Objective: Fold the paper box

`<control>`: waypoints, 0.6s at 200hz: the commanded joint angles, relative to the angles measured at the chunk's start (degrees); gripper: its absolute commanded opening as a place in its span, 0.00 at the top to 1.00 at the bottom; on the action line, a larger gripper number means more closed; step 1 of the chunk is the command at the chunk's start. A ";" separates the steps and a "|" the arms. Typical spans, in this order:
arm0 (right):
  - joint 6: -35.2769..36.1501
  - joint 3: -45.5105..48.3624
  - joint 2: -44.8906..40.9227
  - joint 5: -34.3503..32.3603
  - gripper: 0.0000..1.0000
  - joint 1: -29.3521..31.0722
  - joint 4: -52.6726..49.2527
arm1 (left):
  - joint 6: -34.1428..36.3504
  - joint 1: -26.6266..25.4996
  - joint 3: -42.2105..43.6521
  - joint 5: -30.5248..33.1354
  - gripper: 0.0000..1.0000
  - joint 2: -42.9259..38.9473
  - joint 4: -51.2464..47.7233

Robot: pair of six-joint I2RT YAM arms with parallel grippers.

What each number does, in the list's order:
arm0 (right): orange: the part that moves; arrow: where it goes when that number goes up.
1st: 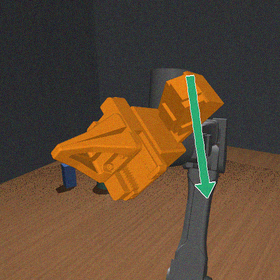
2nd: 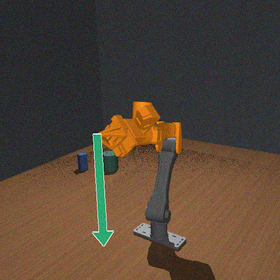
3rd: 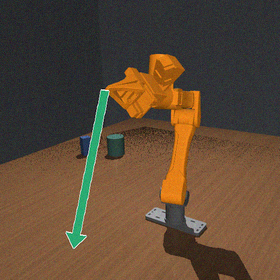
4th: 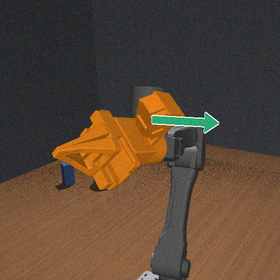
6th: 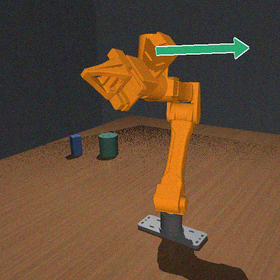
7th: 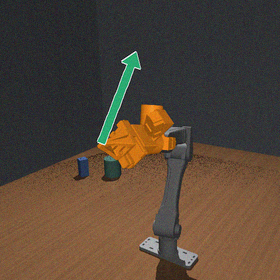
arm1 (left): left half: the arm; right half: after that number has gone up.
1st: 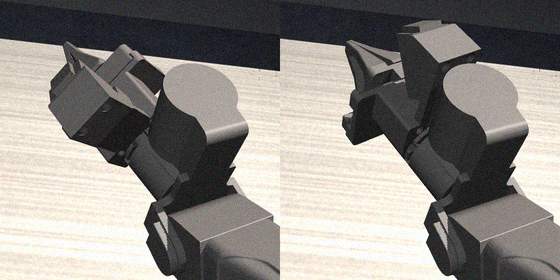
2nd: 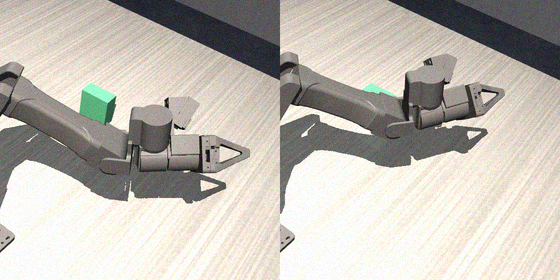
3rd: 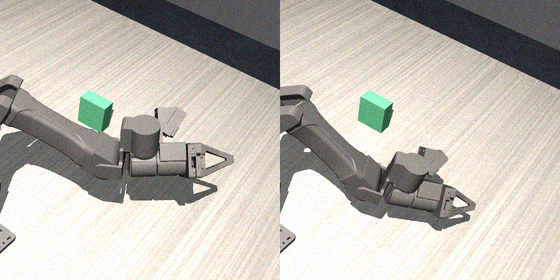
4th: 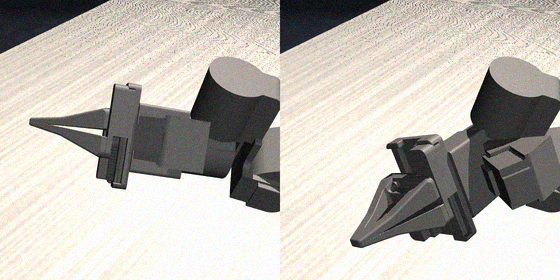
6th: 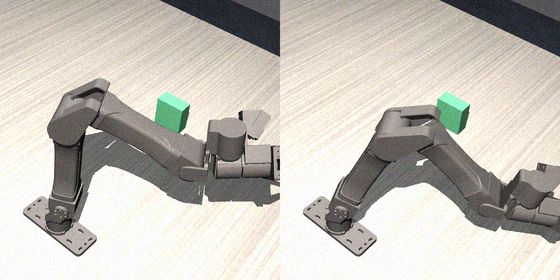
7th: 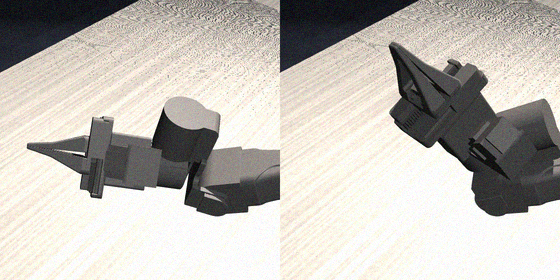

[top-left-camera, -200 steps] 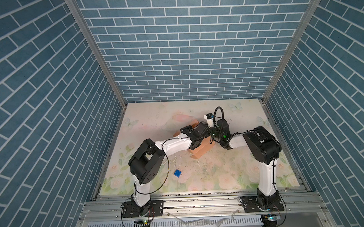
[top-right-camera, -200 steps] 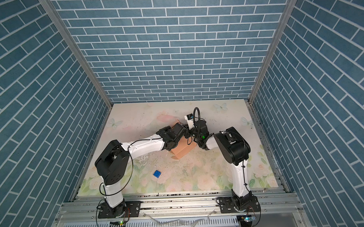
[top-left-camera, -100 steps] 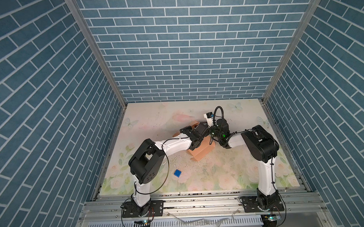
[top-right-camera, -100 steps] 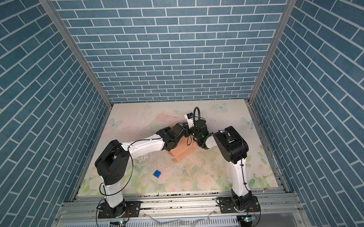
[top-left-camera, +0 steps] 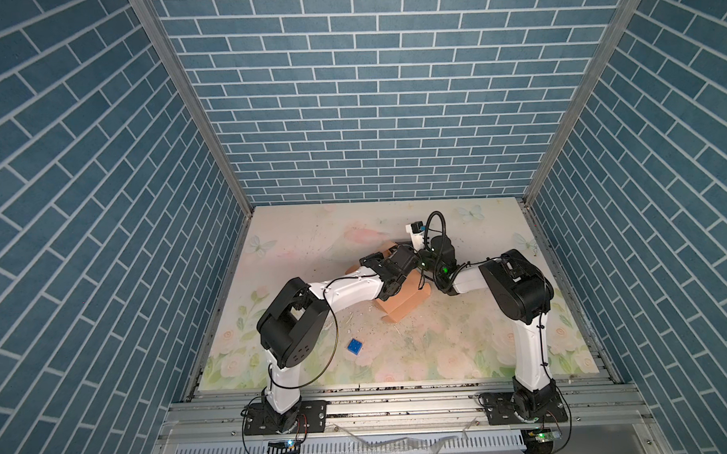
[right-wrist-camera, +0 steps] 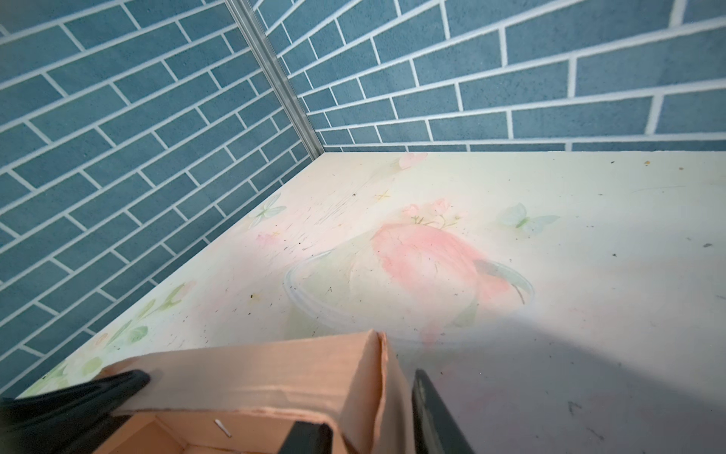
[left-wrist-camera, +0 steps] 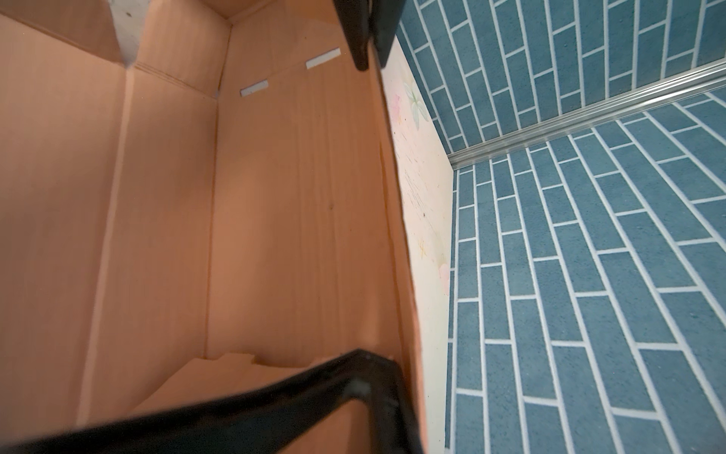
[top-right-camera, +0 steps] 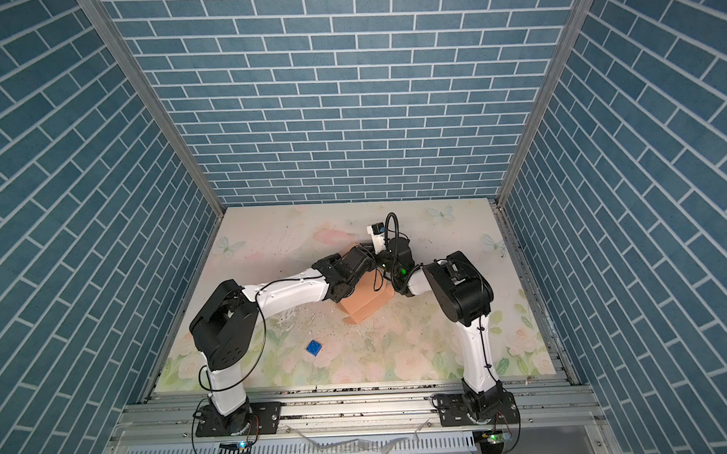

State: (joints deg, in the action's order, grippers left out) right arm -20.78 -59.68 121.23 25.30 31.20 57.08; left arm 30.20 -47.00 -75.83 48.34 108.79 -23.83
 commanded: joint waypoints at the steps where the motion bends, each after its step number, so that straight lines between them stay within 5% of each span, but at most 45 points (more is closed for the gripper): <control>1: 0.13 0.12 -0.05 0.01 0.67 1.04 3.37 | -0.30 -0.19 -0.70 -1.26 0.94 1.25 -0.42; 33: 0.37 3.05 -1.36 0.19 0.51 1.16 5.40 | -0.26 -0.20 -0.83 -1.34 0.94 1.24 -0.42; 120: 2.58 2.46 -2.62 -2.44 0.54 1.41 -4.23 | -0.60 -0.19 -0.87 -1.67 0.94 0.27 -0.86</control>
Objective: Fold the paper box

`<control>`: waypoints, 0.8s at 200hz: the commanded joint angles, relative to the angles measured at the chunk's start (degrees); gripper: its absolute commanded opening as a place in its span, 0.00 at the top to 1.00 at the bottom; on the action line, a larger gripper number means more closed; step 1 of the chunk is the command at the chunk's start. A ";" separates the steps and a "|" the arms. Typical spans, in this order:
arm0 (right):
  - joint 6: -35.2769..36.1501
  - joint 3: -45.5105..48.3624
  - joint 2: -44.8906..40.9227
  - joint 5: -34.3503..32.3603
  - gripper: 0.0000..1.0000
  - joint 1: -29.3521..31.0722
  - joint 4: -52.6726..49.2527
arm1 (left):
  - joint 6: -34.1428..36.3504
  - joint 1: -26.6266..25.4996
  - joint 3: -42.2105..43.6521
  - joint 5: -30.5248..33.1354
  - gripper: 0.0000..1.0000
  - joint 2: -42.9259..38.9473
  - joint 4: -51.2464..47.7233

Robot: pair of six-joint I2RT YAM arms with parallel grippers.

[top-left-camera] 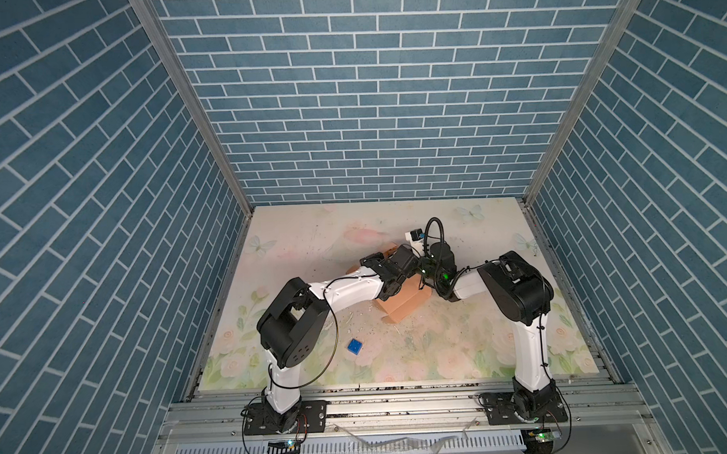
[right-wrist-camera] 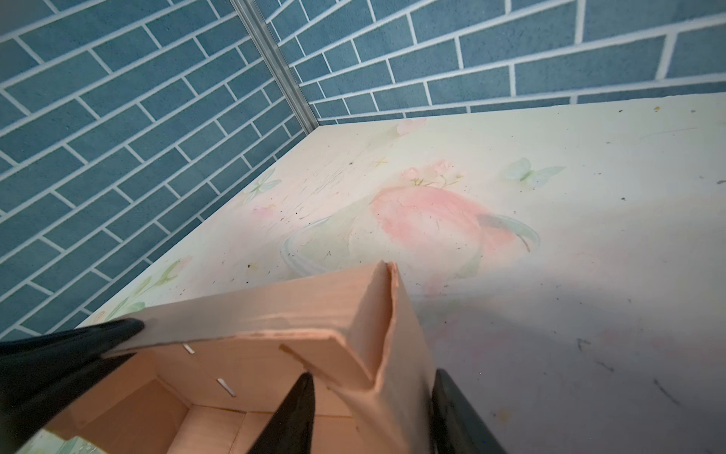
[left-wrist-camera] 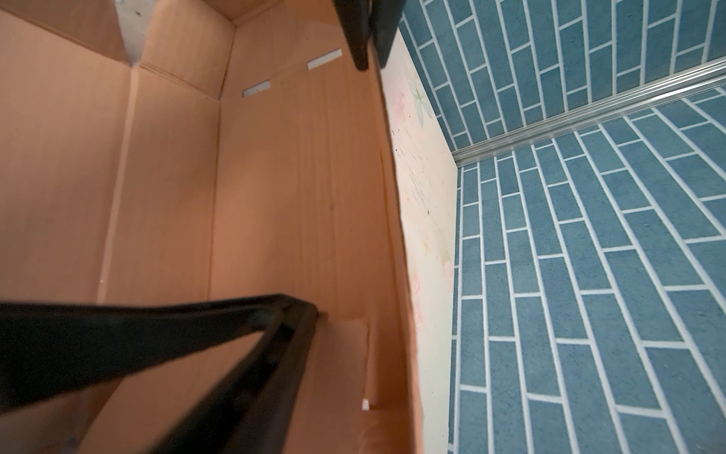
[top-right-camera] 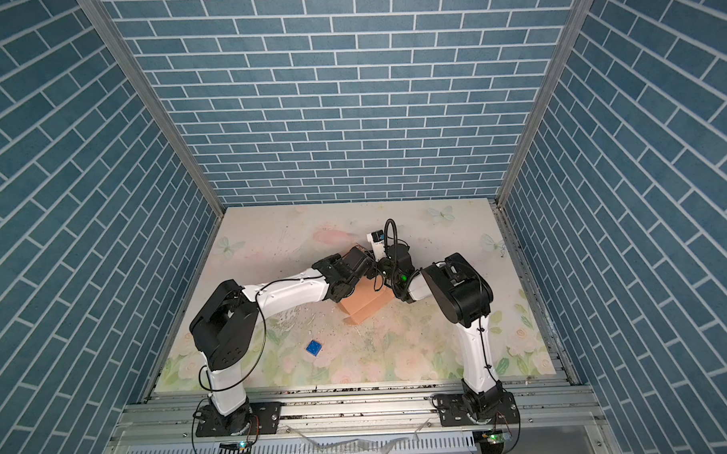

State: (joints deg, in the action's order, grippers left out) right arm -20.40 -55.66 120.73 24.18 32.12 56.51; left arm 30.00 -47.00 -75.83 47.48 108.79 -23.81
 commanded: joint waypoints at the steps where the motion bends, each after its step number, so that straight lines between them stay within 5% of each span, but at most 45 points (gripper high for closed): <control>1: 2.25 -1.65 -2.10 -1.37 0.54 0.49 -3.90 | -0.44 -0.19 -0.88 -0.82 0.94 0.27 -0.88; 70: 2.55 -2.61 -1.86 -2.97 0.68 0.99 -5.76 | -0.82 -0.19 -1.01 -1.03 0.94 0.51 -1.06; 111: 3.52 -3.06 -2.18 -4.40 0.89 1.63 -7.42 | -0.99 -0.19 -1.02 -1.02 0.93 0.20 -1.06; 160: 4.47 -2.31 -3.46 -5.86 1.00 2.33 -8.11 | -2.06 -0.11 -1.72 -0.81 0.89 0.06 -1.29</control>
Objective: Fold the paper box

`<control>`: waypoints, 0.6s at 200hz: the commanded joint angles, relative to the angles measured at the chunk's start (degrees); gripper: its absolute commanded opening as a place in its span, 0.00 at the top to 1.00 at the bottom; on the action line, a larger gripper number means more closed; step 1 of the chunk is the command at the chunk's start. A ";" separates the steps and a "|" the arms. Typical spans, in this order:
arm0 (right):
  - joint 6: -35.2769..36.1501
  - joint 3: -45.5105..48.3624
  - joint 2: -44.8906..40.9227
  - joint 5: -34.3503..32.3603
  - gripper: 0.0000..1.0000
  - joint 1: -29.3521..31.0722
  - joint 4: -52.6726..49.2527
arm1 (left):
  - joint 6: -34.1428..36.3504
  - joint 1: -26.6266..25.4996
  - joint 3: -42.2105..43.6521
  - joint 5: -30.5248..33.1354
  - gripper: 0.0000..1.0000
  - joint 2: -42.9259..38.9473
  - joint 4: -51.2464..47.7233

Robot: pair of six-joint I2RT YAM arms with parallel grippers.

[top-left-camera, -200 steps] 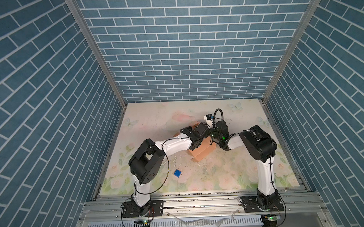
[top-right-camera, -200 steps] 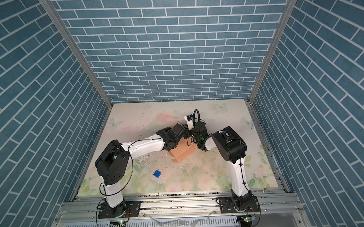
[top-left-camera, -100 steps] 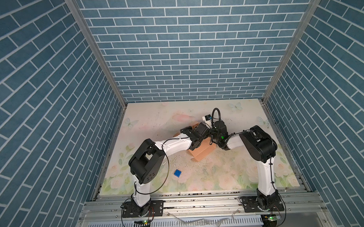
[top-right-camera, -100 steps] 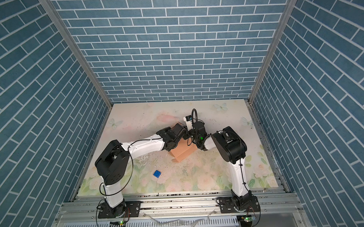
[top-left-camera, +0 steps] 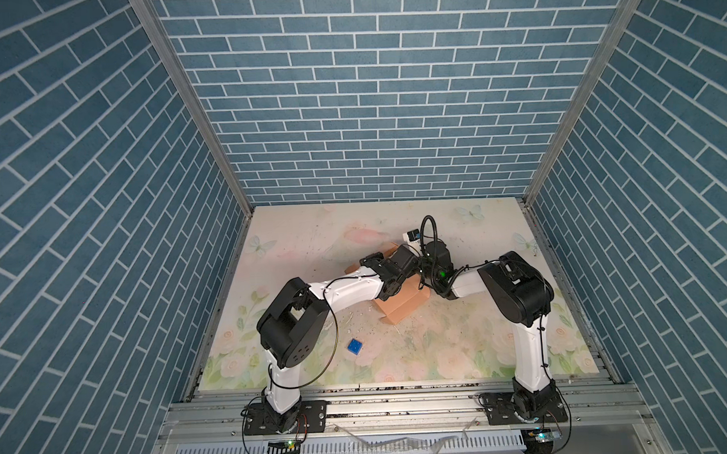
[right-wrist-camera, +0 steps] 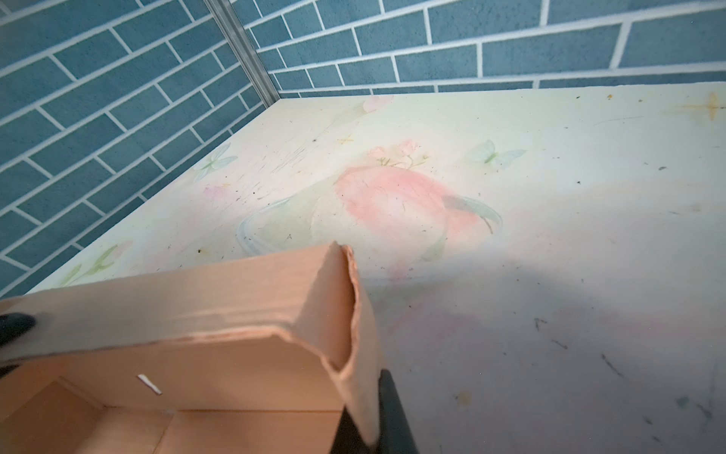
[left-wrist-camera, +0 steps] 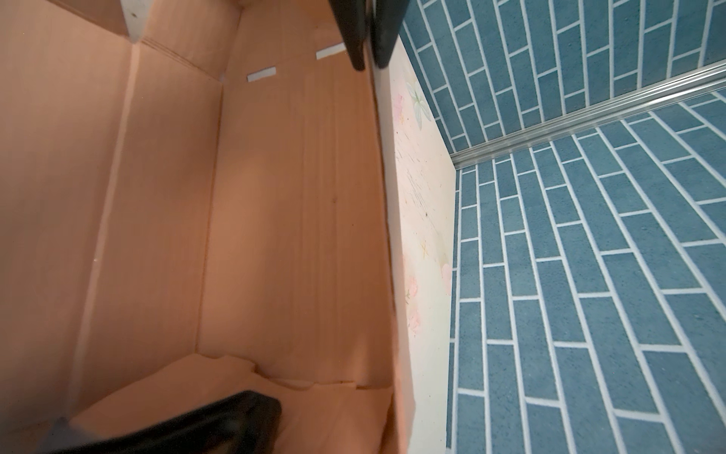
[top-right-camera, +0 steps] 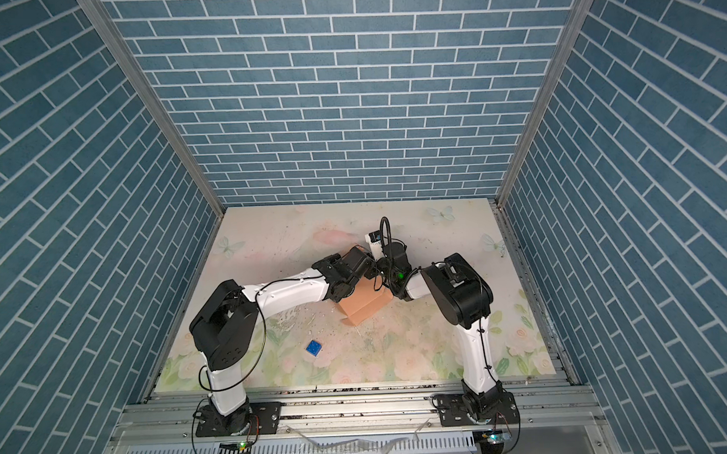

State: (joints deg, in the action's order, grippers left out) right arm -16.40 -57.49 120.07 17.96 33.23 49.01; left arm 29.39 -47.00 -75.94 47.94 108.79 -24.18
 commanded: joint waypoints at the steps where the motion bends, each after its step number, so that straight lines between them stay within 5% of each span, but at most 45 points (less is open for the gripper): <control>1: 0.48 -0.45 -2.82 0.35 1.00 1.26 -0.60 | -1.44 -0.11 -1.64 -1.27 0.89 0.04 -0.94; 28: 1.44 0.29 -4.32 -1.30 1.00 1.83 -1.91 | -4.53 -0.11 -4.30 -1.53 0.75 -1.80 -3.58; 56: 2.24 0.90 -6.76 -4.07 1.00 2.23 -5.35 | -9.67 -0.11 -8.66 -4.33 0.43 -6.15 -9.15; 120: 2.72 0.01 -16.05 -11.19 1.00 2.63 -25.23 | -19.26 3.68 -11.94 -11.29 0.26 -16.32 -15.47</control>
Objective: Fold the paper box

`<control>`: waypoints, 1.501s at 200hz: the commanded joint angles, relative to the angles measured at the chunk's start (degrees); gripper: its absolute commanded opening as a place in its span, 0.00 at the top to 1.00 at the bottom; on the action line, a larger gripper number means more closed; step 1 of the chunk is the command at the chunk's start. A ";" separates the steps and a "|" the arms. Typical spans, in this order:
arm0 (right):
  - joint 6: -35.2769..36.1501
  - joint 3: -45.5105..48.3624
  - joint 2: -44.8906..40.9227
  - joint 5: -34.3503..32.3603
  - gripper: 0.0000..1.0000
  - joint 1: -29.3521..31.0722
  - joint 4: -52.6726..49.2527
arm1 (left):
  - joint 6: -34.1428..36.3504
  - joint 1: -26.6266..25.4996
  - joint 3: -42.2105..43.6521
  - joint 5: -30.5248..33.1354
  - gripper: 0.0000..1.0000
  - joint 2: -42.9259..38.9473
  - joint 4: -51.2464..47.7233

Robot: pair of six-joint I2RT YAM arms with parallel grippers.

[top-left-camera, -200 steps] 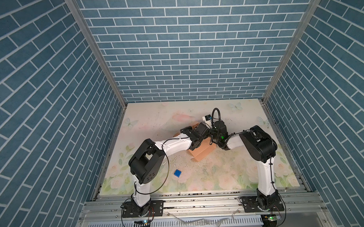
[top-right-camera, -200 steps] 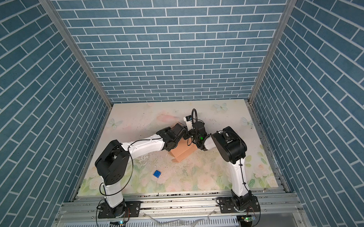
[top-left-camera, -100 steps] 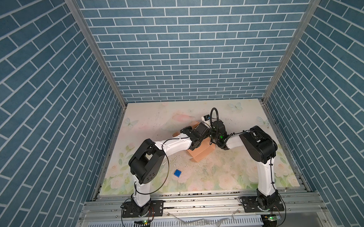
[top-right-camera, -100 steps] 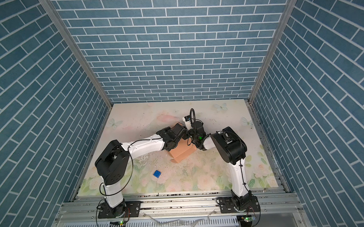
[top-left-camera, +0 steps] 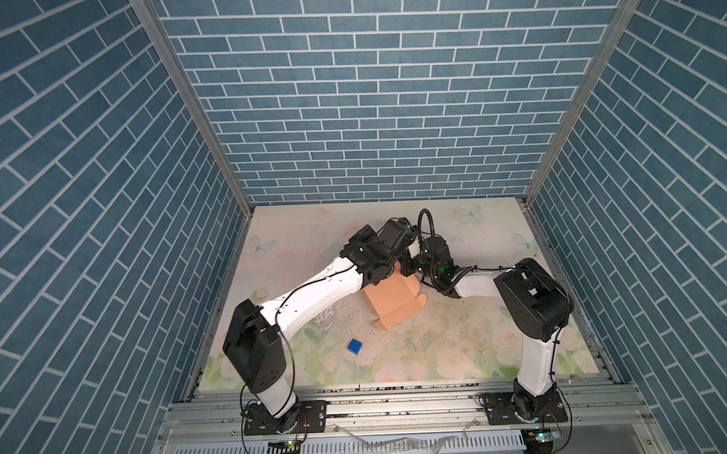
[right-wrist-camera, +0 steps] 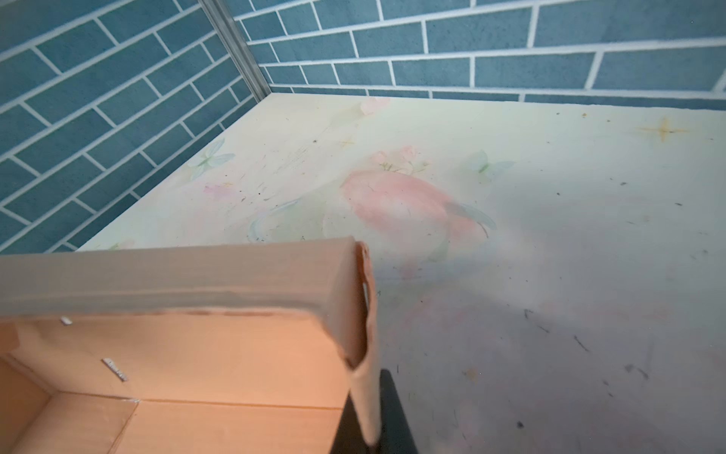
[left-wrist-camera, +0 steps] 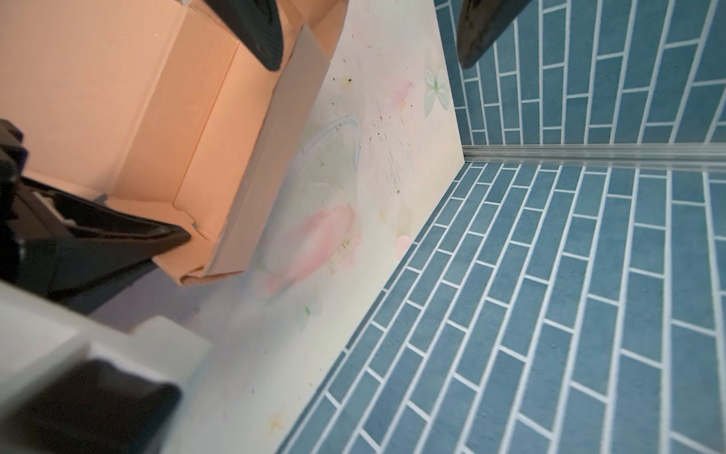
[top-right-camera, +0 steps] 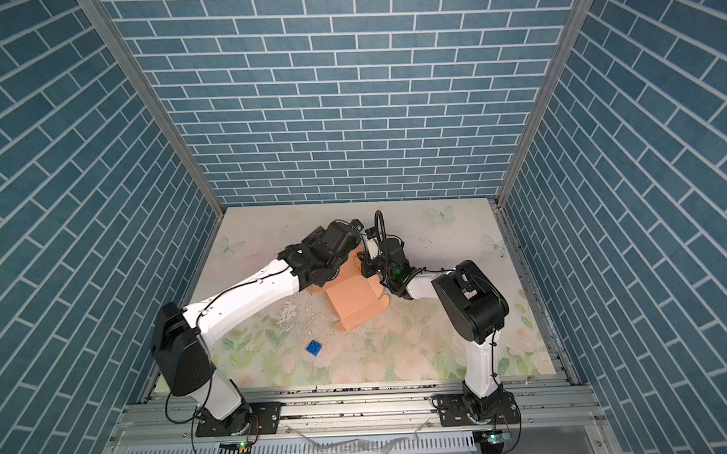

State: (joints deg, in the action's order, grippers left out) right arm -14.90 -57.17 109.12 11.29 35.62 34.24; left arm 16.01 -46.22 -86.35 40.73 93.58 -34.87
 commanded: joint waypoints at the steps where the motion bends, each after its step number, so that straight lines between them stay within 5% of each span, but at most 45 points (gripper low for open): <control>1: 1.16 -0.27 -5.21 -4.65 1.00 0.24 -10.83 | -6.07 3.06 -1.63 -4.30 0.26 -1.11 -4.99; 59: -0.11 0.81 -16.54 -11.59 1.00 0.11 -35.92 | -12.52 10.01 -1.78 -16.44 0.25 -2.59 -5.63; 124: -1.65 0.41 -20.55 -9.11 1.00 -2.53 -55.57 | -17.35 12.73 -2.24 -25.03 0.25 0.70 -5.25; 230: -3.30 7.65 -26.15 -6.99 1.00 -11.19 -46.42 | -18.92 12.69 1.96 -32.71 0.26 -0.69 1.26; 300: -6.10 14.25 -32.52 -7.56 1.00 -12.41 -39.45 | -33.34 12.41 16.51 -38.06 0.28 -8.21 7.55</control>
State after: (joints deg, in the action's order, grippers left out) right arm -18.90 -44.56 79.09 3.79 23.42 -8.21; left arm -10.20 -33.63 -74.32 5.85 87.85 -30.94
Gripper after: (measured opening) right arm 0.066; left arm 0.727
